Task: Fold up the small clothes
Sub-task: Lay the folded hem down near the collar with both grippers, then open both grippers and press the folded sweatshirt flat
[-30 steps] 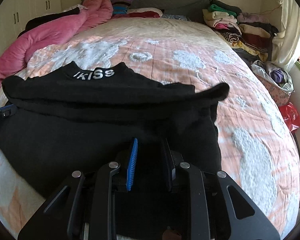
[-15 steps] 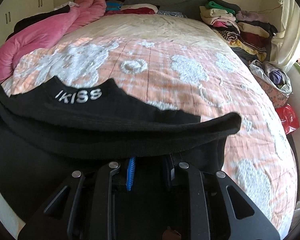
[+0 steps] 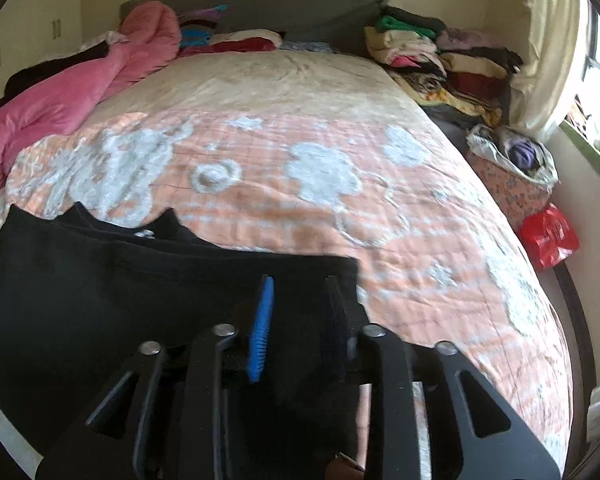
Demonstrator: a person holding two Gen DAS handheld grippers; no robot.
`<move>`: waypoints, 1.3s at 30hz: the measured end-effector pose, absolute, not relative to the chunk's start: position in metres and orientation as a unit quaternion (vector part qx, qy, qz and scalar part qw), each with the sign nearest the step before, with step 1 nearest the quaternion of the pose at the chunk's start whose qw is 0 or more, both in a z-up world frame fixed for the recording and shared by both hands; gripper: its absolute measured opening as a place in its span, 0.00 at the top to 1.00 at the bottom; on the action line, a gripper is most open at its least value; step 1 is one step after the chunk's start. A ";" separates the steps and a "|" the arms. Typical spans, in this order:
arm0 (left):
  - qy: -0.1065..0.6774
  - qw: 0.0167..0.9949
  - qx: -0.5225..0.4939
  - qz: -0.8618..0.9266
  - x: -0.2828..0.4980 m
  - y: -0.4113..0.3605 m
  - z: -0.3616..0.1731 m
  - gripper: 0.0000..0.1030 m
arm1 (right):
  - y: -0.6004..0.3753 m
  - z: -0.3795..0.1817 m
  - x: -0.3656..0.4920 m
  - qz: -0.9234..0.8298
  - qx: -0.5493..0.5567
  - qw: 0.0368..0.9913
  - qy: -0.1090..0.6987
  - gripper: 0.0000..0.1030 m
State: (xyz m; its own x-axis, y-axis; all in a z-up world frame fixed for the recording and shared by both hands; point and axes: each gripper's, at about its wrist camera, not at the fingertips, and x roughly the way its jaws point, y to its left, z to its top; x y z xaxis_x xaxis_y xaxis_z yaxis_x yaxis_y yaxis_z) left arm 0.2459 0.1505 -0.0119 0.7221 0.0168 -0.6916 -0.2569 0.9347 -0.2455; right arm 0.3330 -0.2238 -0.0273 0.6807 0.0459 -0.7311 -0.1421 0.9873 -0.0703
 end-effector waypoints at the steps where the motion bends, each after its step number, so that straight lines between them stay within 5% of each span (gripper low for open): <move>1: 0.376 0.908 -0.170 0.075 0.250 0.155 -0.017 0.44 | -0.228 -0.030 0.333 0.051 -0.058 0.913 0.401 0.62; 8: 0.401 0.900 -0.152 0.079 0.258 0.156 -0.041 0.47 | -0.243 -0.049 0.340 0.037 -0.031 0.901 0.431 0.55; 10: 0.394 0.904 -0.145 0.078 0.257 0.155 -0.041 0.89 | -0.243 -0.053 0.341 0.044 -0.020 0.900 0.434 0.68; 11: 0.389 0.907 -0.141 0.078 0.256 0.153 -0.039 0.95 | -0.243 -0.055 0.340 0.052 -0.012 0.900 0.433 0.88; 12: 0.386 0.909 -0.137 0.075 0.256 0.152 -0.037 0.98 | -0.243 -0.055 0.339 0.055 -0.007 0.901 0.430 0.91; 24: 0.275 0.952 -0.070 0.118 0.236 0.143 0.011 1.00 | -0.258 -0.013 0.327 0.047 0.031 0.933 0.356 0.92; 35: 0.345 0.925 -0.140 0.075 0.244 0.163 -0.018 1.00 | -0.255 -0.043 0.335 0.030 0.030 0.919 0.392 0.91; 37: 0.356 0.919 -0.158 0.057 0.246 0.163 -0.024 0.81 | -0.255 -0.044 0.332 0.032 0.030 0.919 0.392 0.91; 39: 0.368 0.912 -0.175 0.043 0.249 0.163 -0.031 0.74 | -0.255 -0.043 0.326 0.031 0.026 0.919 0.392 0.91</move>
State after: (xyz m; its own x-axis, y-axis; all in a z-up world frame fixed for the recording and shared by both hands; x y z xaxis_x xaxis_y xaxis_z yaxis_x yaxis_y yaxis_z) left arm 0.2494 0.1627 -0.0305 0.7258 -0.0506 -0.6861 -0.2071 0.9349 -0.2881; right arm 0.3263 -0.2549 -0.0432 0.6904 0.0778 -0.7192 -0.0375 0.9967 0.0719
